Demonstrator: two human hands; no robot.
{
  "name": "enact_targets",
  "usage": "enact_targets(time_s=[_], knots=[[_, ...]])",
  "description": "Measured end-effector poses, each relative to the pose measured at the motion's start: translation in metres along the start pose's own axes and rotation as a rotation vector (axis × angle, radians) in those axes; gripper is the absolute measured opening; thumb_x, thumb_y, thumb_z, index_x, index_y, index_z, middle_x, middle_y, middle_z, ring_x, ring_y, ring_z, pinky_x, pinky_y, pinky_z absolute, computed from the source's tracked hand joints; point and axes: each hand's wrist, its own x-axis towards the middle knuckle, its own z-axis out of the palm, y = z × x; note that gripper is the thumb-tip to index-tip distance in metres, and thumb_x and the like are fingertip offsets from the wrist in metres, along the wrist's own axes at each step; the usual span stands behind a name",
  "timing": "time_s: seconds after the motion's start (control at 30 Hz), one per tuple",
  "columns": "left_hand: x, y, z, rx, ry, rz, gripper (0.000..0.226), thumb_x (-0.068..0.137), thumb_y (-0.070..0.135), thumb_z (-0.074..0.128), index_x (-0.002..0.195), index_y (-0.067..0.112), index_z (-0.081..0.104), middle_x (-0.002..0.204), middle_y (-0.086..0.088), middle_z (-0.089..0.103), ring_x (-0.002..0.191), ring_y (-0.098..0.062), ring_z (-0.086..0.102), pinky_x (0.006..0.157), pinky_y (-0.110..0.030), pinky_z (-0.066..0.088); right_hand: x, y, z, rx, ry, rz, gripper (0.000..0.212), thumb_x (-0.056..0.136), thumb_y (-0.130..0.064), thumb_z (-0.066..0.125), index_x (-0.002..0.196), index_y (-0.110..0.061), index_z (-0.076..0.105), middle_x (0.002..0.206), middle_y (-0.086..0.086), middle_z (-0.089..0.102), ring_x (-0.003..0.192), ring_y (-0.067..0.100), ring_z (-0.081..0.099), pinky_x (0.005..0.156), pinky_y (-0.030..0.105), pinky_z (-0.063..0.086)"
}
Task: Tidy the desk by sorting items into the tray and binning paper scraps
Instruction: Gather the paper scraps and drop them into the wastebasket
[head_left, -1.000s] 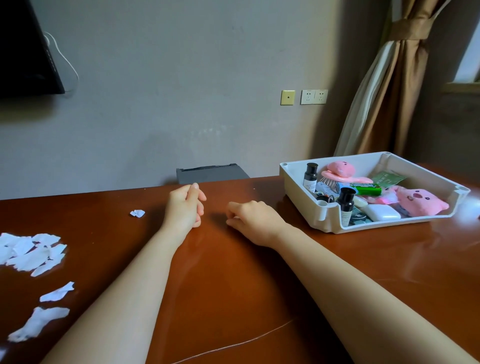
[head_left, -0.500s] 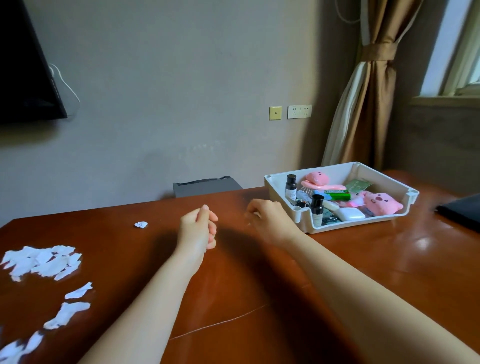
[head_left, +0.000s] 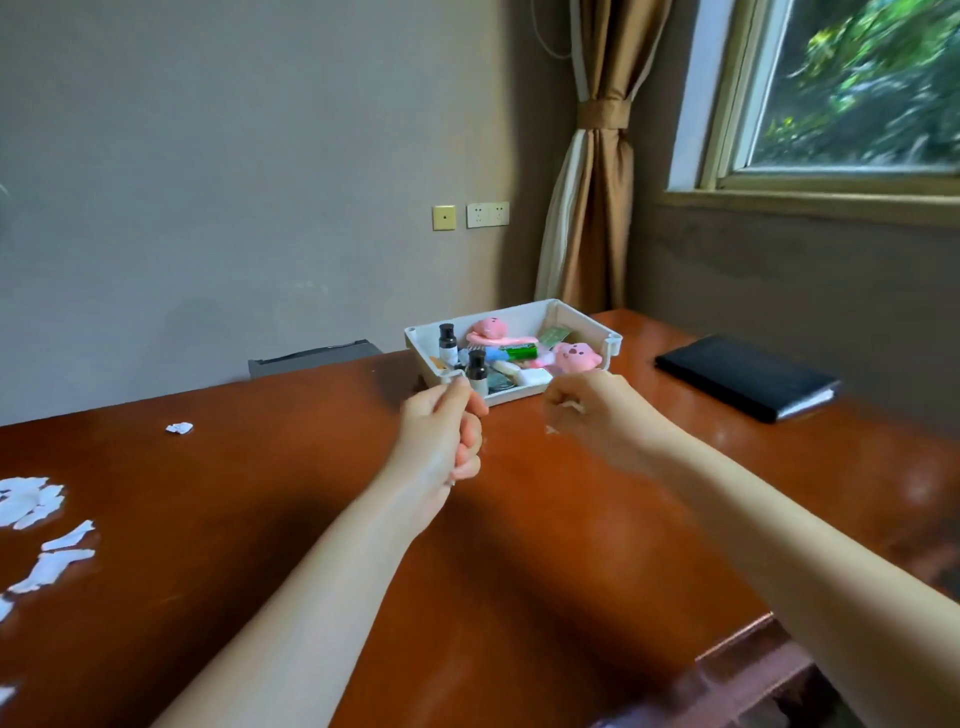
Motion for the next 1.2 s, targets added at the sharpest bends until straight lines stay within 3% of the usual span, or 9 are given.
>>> enact_targets(time_s=[0.2,0.37,0.53,0.6,0.73,0.9,1.03,1.13,1.2], knots=[[-0.054,-0.025,0.078,0.128,-0.268,-0.027,0.037,0.1,0.027,0.038,0.072,0.008,0.052,0.047,0.0,0.037,0.038,-0.007,0.029,0.035,-0.016,0.023,-0.085,0.039,-0.041,-0.014,0.019,0.137,0.032,0.089,-0.014,0.058,0.061,-0.027,0.05,0.07,-0.01,0.06,0.066,0.004,0.057,0.057,0.008,0.039],[-0.085,-0.065,0.136,0.182,-0.459,-0.058,0.04,0.1,0.023,0.038,0.064,0.008,0.047,0.04,0.005,0.035,0.032,-0.006,0.025,0.035,-0.013,0.021,-0.151,0.081,-0.054,0.025,0.029,0.317,0.021,0.089,-0.019,0.058,0.068,-0.017,0.058,0.069,-0.009,0.061,0.065,0.004,0.054,0.062,0.019,0.043],[-0.105,-0.113,0.185,0.237,-0.63,-0.182,0.04,0.1,0.021,0.037,0.062,0.011,0.041,0.037,0.007,0.034,0.03,-0.005,0.024,0.035,-0.012,0.02,-0.206,0.133,-0.049,0.063,0.003,0.477,0.017,0.089,-0.021,0.059,0.081,-0.008,0.066,0.079,0.006,0.068,0.074,0.024,0.061,0.072,0.035,0.05],[-0.109,-0.136,0.201,0.267,-0.656,-0.219,0.041,0.1,0.02,0.037,0.06,0.012,0.04,0.035,0.009,0.032,0.028,-0.005,0.022,0.035,-0.011,0.018,-0.223,0.151,-0.041,0.064,-0.035,0.536,0.015,0.088,-0.019,0.06,0.082,-0.007,0.067,0.082,0.007,0.069,0.078,0.025,0.063,0.073,0.035,0.051],[-0.116,-0.185,0.219,0.45,-0.69,-0.19,0.042,0.099,0.019,0.037,0.057,0.014,0.039,0.038,0.009,0.03,0.029,-0.004,0.023,0.035,-0.013,0.019,-0.251,0.187,-0.016,0.108,-0.103,0.669,0.018,0.088,-0.017,0.06,0.07,-0.014,0.064,0.074,-0.002,0.065,0.07,0.014,0.059,0.063,0.023,0.044],[-0.111,-0.255,0.235,0.608,-0.636,-0.26,0.041,0.095,0.021,0.038,0.054,0.014,0.038,0.05,0.002,0.03,0.046,-0.014,0.027,0.049,-0.025,0.022,-0.276,0.238,0.027,0.203,-0.149,0.846,0.022,0.089,-0.021,0.058,0.084,-0.003,0.068,0.082,0.009,0.068,0.073,0.016,0.058,0.071,0.032,0.051],[-0.101,-0.3,0.247,0.671,-0.544,-0.373,0.033,0.091,0.016,0.037,0.059,0.012,0.037,0.053,-0.002,0.03,0.052,-0.019,0.031,0.052,-0.028,0.024,-0.291,0.268,0.062,0.246,-0.162,0.976,0.02,0.089,-0.021,0.057,0.076,-0.008,0.065,0.073,0.003,0.059,0.061,0.01,0.047,0.056,0.02,0.038],[-0.097,-0.328,0.254,0.758,-0.531,-0.405,0.025,0.091,0.014,0.036,0.069,0.008,0.045,0.061,-0.004,0.041,0.068,-0.024,0.041,0.062,-0.03,0.031,-0.297,0.288,0.086,0.288,-0.142,1.079,0.027,0.087,-0.018,0.056,0.061,-0.016,0.055,0.061,-0.002,0.051,0.054,0.008,0.042,0.05,0.018,0.034],[-0.095,-0.343,0.258,0.8,-0.533,-0.425,0.021,0.092,0.014,0.035,0.078,0.009,0.05,0.078,-0.007,0.053,0.079,-0.025,0.046,0.067,-0.028,0.033,-0.3,0.298,0.101,0.293,-0.128,1.137,0.03,0.086,-0.018,0.056,0.057,-0.019,0.05,0.059,-0.004,0.049,0.055,0.01,0.043,0.05,0.019,0.033]])
